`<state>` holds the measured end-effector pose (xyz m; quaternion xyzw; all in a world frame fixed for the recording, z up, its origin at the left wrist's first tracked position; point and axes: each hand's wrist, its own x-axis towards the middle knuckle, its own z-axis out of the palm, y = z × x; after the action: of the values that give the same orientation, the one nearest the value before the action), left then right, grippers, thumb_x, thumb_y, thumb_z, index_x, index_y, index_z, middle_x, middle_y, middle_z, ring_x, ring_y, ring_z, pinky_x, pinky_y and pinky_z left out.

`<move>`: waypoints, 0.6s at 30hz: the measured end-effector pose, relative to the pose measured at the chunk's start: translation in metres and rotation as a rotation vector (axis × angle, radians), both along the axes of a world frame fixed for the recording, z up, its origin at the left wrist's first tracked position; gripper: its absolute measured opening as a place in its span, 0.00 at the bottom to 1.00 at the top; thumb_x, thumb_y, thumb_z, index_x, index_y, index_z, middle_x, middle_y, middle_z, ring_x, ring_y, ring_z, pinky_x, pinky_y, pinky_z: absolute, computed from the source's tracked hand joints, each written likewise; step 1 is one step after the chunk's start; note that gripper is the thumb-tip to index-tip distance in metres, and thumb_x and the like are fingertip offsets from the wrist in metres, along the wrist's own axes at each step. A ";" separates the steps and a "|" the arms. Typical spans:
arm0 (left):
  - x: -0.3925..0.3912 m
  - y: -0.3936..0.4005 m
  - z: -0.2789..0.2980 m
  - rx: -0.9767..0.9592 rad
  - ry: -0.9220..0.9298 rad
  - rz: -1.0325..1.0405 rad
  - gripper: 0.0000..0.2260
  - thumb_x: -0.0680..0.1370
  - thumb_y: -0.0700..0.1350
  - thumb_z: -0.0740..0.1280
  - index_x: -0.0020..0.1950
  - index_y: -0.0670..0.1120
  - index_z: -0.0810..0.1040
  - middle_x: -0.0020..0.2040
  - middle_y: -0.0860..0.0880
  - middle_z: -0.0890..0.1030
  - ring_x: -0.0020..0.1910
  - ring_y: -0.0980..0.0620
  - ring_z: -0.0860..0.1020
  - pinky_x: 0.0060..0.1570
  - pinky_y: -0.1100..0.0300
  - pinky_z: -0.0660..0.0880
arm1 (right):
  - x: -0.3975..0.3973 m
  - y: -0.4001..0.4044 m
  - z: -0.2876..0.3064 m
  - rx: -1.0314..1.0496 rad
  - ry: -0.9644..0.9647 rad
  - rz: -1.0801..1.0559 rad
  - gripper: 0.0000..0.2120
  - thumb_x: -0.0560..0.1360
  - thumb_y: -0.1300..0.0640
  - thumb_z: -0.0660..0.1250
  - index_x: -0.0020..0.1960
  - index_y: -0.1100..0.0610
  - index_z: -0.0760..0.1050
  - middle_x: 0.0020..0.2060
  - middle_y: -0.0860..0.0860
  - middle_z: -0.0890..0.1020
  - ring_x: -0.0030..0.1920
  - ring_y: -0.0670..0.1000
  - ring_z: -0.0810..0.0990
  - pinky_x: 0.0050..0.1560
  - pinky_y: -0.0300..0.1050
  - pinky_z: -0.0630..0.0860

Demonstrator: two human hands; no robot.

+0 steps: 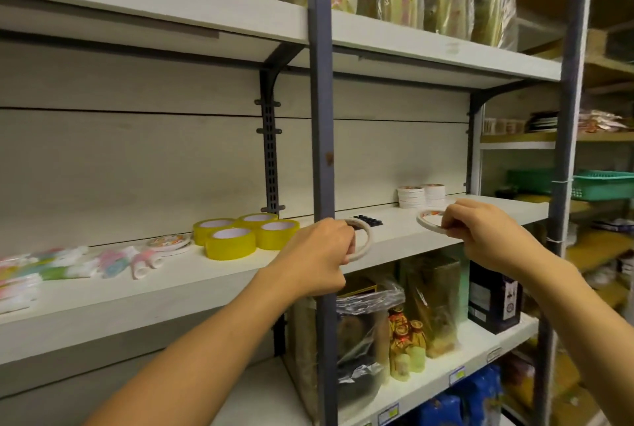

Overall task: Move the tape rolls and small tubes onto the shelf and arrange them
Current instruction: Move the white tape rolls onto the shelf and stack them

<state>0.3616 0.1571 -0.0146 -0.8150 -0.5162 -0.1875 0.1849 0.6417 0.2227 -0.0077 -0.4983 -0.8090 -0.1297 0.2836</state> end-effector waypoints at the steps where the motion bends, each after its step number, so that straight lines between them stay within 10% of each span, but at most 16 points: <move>1: 0.010 0.003 0.000 -0.007 -0.001 0.011 0.10 0.72 0.40 0.70 0.49 0.50 0.72 0.49 0.52 0.74 0.46 0.52 0.72 0.38 0.61 0.68 | 0.011 0.007 -0.001 -0.009 -0.005 0.000 0.10 0.75 0.65 0.69 0.50 0.51 0.77 0.48 0.46 0.77 0.47 0.48 0.75 0.50 0.42 0.78; 18: 0.135 0.103 0.001 -0.016 -0.053 0.106 0.09 0.73 0.40 0.68 0.50 0.50 0.73 0.48 0.52 0.74 0.44 0.54 0.73 0.45 0.57 0.78 | 0.159 0.089 -0.014 -0.032 -0.057 -0.018 0.10 0.75 0.62 0.69 0.47 0.47 0.73 0.46 0.44 0.75 0.47 0.47 0.75 0.48 0.43 0.78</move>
<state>0.4971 0.2603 -0.0133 -0.7827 -0.5649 -0.1947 0.1746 0.8006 0.3119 -0.0219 -0.5061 -0.8142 -0.1336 0.2513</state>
